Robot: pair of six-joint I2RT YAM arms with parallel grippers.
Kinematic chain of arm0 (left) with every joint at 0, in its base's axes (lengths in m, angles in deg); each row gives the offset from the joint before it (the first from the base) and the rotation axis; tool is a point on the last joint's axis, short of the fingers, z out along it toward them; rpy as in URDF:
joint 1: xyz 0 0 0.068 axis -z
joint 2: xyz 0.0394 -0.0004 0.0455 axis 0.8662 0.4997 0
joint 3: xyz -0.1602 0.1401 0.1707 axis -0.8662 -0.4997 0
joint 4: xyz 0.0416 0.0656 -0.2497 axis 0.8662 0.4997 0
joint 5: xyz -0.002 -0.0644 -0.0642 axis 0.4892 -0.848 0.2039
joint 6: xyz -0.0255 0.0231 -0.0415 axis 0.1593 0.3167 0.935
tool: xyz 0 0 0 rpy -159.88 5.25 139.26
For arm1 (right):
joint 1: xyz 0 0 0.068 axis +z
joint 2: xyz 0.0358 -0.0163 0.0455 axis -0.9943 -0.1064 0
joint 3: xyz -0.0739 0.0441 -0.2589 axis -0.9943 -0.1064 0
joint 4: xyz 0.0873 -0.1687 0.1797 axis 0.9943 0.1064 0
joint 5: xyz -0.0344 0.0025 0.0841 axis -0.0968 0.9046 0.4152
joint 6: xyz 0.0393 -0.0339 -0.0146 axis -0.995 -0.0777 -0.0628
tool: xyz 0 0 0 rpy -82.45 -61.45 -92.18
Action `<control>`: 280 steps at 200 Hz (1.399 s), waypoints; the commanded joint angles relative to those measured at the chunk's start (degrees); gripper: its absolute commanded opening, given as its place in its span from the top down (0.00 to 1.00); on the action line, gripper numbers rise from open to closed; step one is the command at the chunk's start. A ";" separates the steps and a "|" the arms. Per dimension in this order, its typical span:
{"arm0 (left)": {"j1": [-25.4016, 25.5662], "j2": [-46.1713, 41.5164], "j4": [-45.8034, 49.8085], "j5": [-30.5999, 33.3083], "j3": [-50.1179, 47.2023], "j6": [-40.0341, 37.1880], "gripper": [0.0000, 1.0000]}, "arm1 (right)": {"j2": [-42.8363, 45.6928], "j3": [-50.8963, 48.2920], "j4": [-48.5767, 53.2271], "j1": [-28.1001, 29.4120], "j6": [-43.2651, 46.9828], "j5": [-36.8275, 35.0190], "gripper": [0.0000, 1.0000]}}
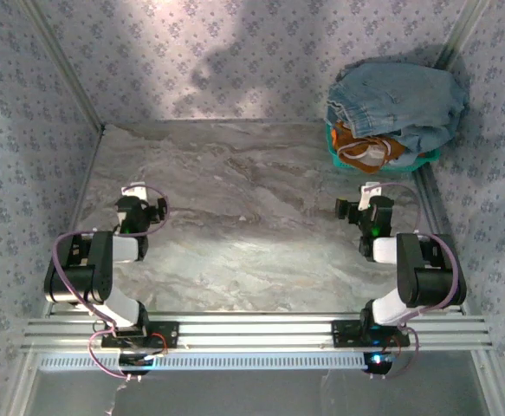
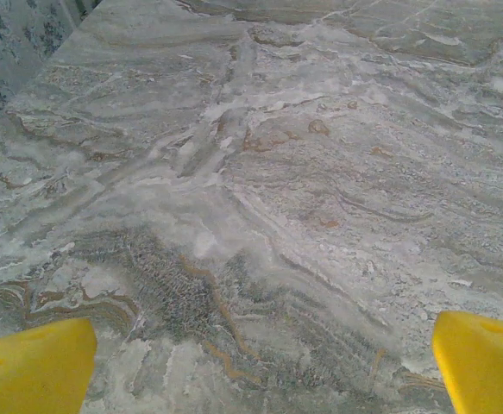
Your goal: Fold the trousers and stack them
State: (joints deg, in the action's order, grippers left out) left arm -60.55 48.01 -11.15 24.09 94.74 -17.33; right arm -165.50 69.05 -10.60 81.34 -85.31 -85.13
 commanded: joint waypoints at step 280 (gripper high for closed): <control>-0.01 -0.31 -1.79 -2.37 0.67 -1.00 0.01 | -0.17 1.17 0.02 -0.31 0.65 0.76 0.00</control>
State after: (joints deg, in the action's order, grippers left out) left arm -60.29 48.01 -11.13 23.54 94.74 -17.79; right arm -165.50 69.05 -10.60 81.39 -85.13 -85.13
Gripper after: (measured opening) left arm 0.994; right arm 0.995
